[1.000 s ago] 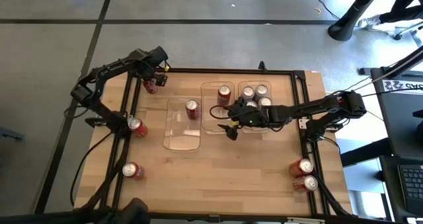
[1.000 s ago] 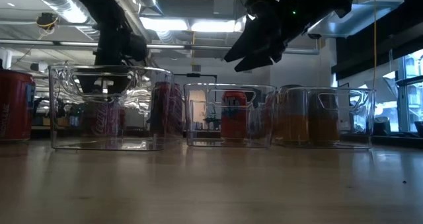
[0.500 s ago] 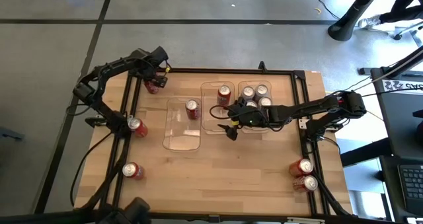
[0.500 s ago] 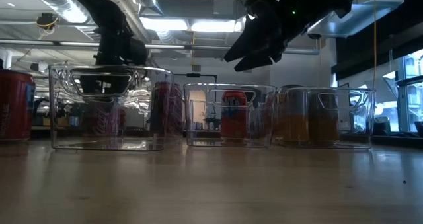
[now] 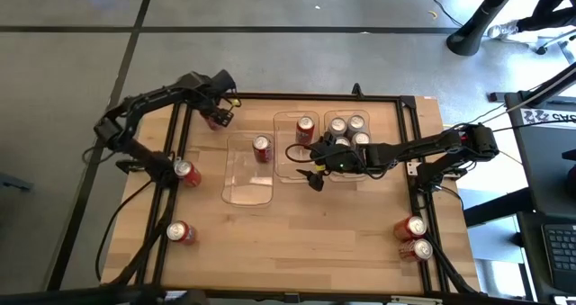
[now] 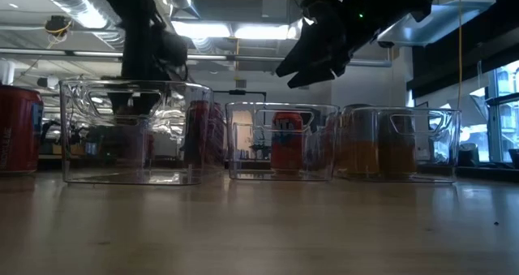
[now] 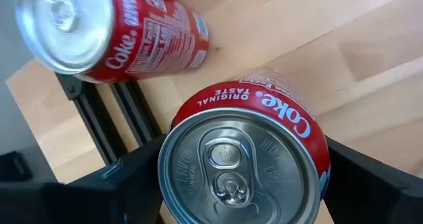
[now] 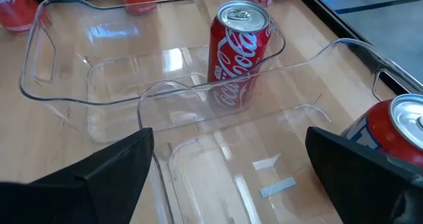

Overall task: Sort soda cans
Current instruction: Put the top left red soda can into the middle left transparent bin

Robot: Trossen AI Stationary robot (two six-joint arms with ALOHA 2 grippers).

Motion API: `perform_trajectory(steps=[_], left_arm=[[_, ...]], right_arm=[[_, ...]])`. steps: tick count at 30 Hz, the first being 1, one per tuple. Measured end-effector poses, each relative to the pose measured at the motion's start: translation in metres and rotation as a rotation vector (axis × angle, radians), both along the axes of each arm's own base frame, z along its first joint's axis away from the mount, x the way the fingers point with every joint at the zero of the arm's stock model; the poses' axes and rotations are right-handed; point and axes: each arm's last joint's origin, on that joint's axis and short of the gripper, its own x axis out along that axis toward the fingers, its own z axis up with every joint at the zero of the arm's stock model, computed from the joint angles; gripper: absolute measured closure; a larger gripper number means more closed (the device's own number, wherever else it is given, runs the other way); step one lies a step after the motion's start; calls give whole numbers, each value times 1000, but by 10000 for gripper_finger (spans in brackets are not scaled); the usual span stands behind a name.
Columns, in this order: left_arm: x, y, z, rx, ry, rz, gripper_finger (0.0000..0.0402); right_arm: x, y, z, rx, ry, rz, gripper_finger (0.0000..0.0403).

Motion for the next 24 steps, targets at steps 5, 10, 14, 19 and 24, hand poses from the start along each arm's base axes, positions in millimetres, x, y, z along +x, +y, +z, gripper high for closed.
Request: perform_trajectory(steps=[5, 10, 14, 19, 24], left_arm=[[-3, -25, 27, 67, -50, -43, 88], [-9, -52, 60, 138, -141, -97, 89], [-11, -74, 82, 198, -224, -192, 89], [-6, -100, 94, 206, -266, -388, 89], [7, -118, 92, 199, -263, -544, 89]], right_arm=[[0, 0, 0, -3, 1, 2, 10], [0, 0, 0, -15, 2, 9, 10], [1, 0, 1, -24, -10, 14, 10], [2, 0, 3, -23, -29, 13, 10], [2, 0, 3, -24, -31, 12, 10]])
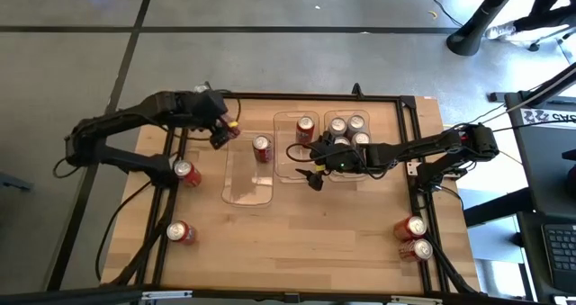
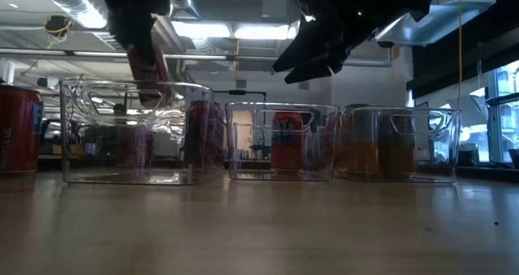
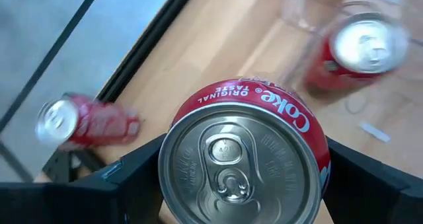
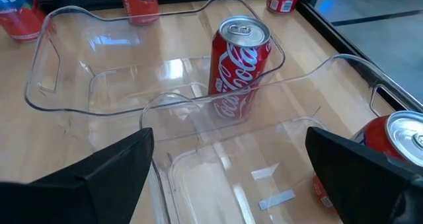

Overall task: Sort soda cans
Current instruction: Put the top left red soda can into the middle left transparent bin

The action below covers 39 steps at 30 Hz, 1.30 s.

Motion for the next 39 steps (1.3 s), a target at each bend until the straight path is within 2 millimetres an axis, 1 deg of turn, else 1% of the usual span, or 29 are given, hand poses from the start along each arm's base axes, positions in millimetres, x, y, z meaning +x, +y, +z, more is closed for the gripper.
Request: perform_trajectory(steps=[4, 8, 12, 21, 26, 31, 33, 39], left_arm=[[14, -10, -4, 2, -2, -77, 89], [25, -20, -11, -11, 46, -137, 90], [38, -25, -21, -23, 87, -167, 90], [63, -23, -49, -56, 217, -183, 90], [76, -21, -66, -68, 258, -179, 90], [75, -17, -89, -140, 268, -148, 90], [75, -14, -96, -153, 257, -131, 90], [74, -9, -105, -144, 237, -126, 90]], right_arm=[[0, 0, 0, 1, -4, -1, 10], [0, 0, 0, 2, -4, -2, 10], [0, 0, 0, 7, -6, -5, 10], [0, 0, 0, 9, -7, -7, 10], [0, 0, 0, 10, -6, -7, 10], [0, 0, 0, 9, -3, -7, 10], [0, 0, 0, 9, -3, -7, 10], [0, 0, 0, 4, -2, -4, 10]])
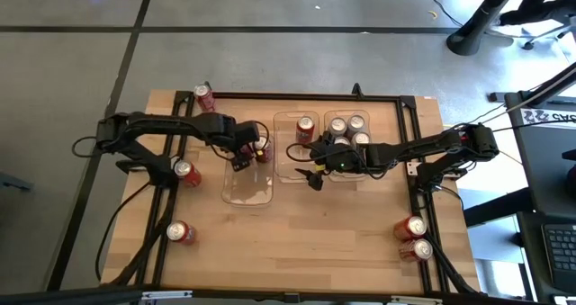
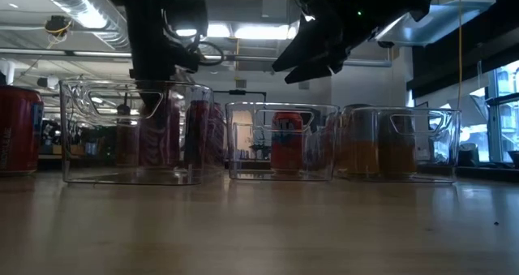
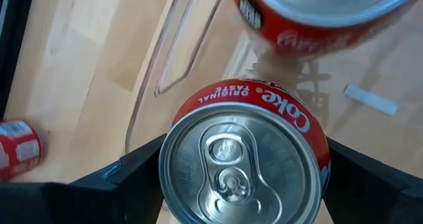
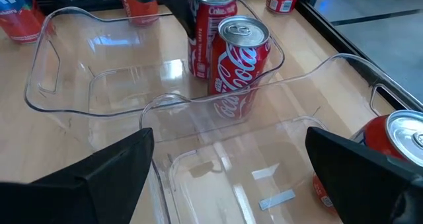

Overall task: Sort soda cans
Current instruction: Put the top left red soda can into the middle left transparent bin

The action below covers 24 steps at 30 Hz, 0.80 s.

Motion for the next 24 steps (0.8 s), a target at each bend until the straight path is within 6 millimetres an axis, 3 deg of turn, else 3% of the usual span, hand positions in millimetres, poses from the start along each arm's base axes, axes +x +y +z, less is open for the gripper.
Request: perform_trajectory(steps=[6, 14, 24], left_arm=[[0, 2, 0, 1, -9, 5, 85], [-1, 2, -1, 0, 3, 5, 10], [-1, 2, 12, -4, 38, -18, 12]], right_arm=[[0, 0, 0, 2, -1, -1, 10], [0, 0, 0, 0, -3, -10, 10], [0, 0, 0, 1, -5, -11, 10]])
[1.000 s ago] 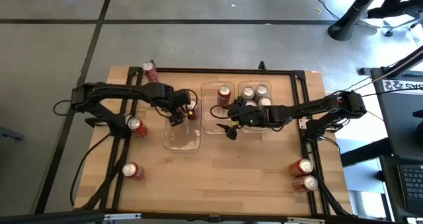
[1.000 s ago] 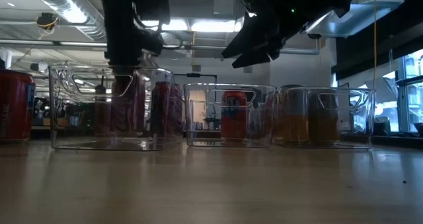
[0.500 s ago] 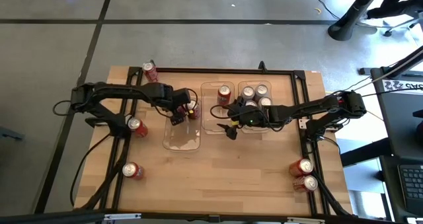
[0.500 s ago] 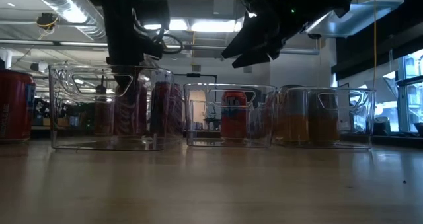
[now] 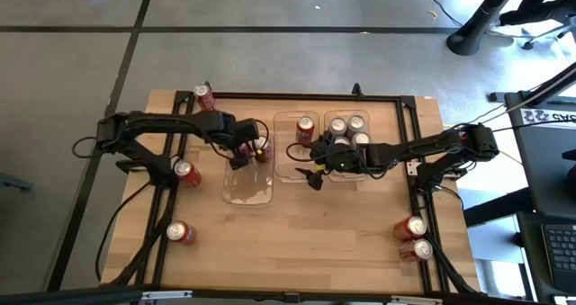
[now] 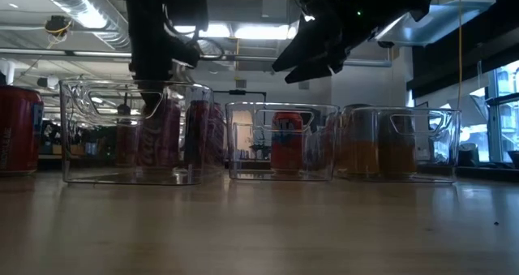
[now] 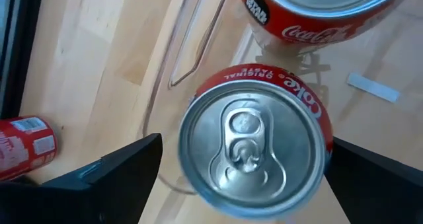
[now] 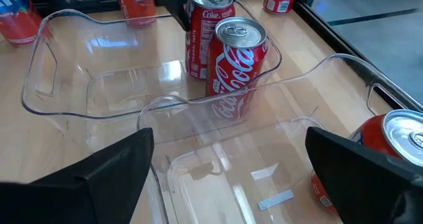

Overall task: Sort soda cans
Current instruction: Put the top left red soda can into the middle left transparent bin, then put the top red soda can into the middle left transparent bin

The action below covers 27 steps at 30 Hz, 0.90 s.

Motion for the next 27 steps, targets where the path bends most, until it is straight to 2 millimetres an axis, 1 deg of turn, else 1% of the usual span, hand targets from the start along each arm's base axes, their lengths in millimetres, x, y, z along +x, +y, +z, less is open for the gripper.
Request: perform_trajectory(steps=[4, 7, 12, 16, 19, 22, 25, 27], left_arm=[[-2, -1, 9, -7, 30, 1, 12], [-2, -1, 18, -6, 14, 15, 12], [-7, -2, 42, 15, -76, 21, 12], [-20, 0, 63, 65, -158, 70, 12], [-36, 8, 77, 150, -215, 173, 12], [-52, 20, 88, 243, -257, 307, 11], [-66, 35, 94, 327, -265, 412, 11], [-75, 48, 95, 379, -232, 468, 11]], right_arm=[[0, -1, 0, -10, 0, -18, 10], [0, -1, 0, -22, 1, -38, 10], [-1, -2, 0, -30, 3, -45, 10], [-1, -2, 0, -31, 7, -43, 10], [-1, -2, 0, -32, 7, -43, 10], [-1, -1, 0, -32, 7, -43, 10], [-1, -2, 0, -32, 5, -43, 10], [-1, -1, 0, -32, 5, -43, 10]])
